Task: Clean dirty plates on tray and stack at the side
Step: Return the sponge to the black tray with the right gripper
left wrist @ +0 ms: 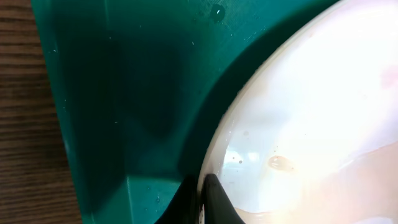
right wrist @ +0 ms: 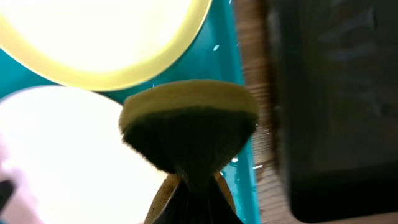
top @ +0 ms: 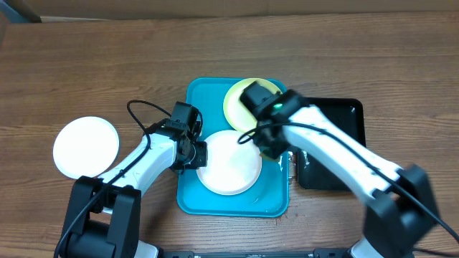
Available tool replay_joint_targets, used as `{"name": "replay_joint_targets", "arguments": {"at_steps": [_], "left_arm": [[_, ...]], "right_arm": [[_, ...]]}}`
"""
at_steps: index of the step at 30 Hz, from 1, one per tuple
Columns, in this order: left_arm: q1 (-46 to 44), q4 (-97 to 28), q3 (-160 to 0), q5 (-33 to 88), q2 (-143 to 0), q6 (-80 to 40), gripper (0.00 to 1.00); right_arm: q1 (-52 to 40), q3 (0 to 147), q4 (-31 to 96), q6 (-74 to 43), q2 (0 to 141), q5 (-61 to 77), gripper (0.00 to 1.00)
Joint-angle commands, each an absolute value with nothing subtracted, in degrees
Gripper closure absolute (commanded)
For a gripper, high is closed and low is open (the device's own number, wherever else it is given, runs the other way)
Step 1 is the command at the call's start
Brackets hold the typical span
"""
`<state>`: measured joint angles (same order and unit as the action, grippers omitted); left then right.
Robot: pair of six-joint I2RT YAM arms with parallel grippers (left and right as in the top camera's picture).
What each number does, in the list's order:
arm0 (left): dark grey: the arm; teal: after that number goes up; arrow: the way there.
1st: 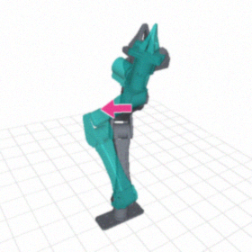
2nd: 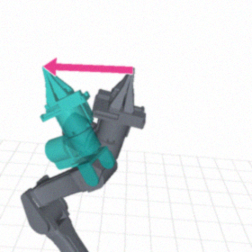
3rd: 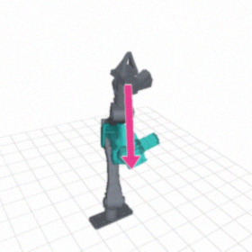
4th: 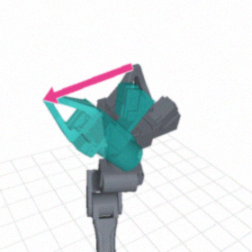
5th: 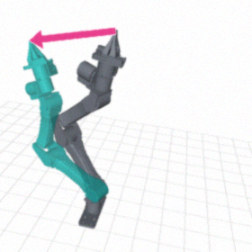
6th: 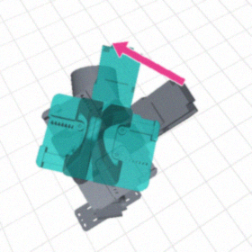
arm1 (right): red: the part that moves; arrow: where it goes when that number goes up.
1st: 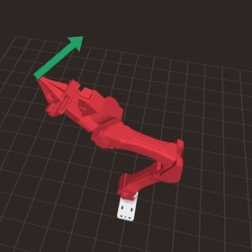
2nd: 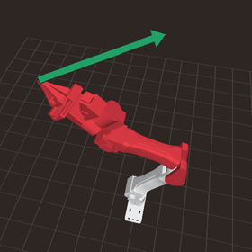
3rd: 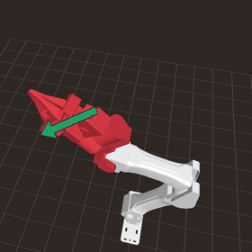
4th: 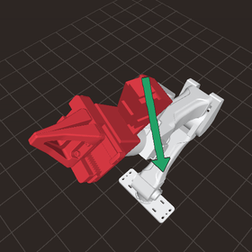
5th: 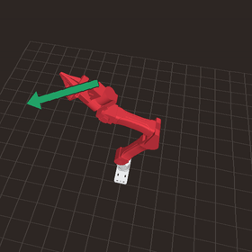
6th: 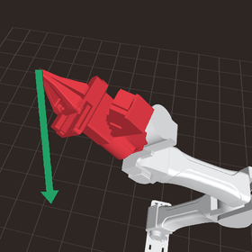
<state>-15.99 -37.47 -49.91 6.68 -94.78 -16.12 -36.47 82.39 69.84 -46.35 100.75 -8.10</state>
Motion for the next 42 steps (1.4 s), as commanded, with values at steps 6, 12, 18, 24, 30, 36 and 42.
{"name": "replay_joint_targets", "arguments": {"at_steps": [6,12,18,24,30,36,42], "left_arm": [[-15.4,-38.3,-48.4,1.1,-97.1,-15.0,0.96],[-15.4,-38.3,-48.4,1.8,-97.1,-15.0,0.96],[-15.4,-38.3,-48.4,2.6,-97.1,-15.0,0.96],[-15.4,-38.3,-48.4,2.6,-97.1,-15.0,0.96],[-15.4,-38.4,-48.5,4.3,-97.1,-14.1,0.96],[-15.4,-44.0,-51.8,4.4,-96.6,-13.2,0.96],[-17.5,-54.4,-63.4,1.7,-95.8,-12.8,0.96]], "right_arm": [[-19.2,82.4,71.4,-33.2,94.2,-2.3,0.96],[-8.0,70.5,62.1,-27.0,94.3,5.3,0.95],[-6.1,56.5,48.1,-27.0,94.3,5.7,0.93],[-6.1,46.9,36.9,-27.3,94.3,4.6,0.48],[-6.0,49.2,43.4,-27.4,93.6,4.6,0.85],[-6.0,55.9,51.0,-26.3,88.8,4.6,0.76],[-6.0,60.6,55.7,-25.0,81.6,4.6,0.34]]}}
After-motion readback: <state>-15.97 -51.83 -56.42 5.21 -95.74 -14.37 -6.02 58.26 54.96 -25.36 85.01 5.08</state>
